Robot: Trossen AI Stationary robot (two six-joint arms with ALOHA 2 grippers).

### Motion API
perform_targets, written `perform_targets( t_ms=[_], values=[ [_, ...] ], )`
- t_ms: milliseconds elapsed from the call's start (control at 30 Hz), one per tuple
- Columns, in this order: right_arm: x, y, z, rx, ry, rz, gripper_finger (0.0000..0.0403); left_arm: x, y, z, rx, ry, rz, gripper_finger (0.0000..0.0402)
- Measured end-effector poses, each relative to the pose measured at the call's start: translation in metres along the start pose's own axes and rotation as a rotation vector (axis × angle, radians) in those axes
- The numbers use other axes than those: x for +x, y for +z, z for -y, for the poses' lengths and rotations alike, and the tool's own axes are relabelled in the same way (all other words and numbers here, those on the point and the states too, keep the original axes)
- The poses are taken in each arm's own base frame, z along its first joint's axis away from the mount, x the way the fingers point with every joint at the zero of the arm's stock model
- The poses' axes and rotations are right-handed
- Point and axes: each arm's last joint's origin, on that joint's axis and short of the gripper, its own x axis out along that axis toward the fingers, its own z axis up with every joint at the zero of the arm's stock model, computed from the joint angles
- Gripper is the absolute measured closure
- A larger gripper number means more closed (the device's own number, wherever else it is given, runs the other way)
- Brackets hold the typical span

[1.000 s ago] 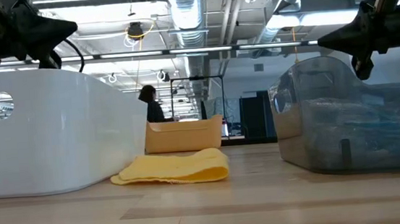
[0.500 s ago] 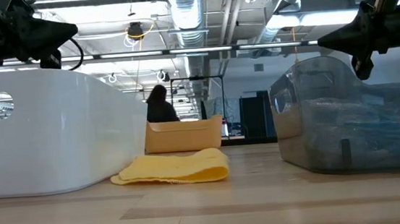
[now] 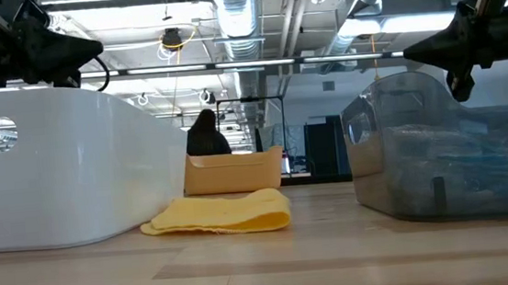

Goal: Pick & Place Toothbrushes
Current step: Return to Home Position

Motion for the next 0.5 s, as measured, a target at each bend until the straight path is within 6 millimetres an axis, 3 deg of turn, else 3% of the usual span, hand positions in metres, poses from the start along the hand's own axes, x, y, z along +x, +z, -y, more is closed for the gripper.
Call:
perform_targets(
  t_ms=[500],
  values=[
    [0.0, 0.0, 0.0, 0.0, 0.0, 0.0, 0.0403, 0.0046, -0.0069, -0.0006, 0.011, 0.014, -0.074, 0.04]
  ],
)
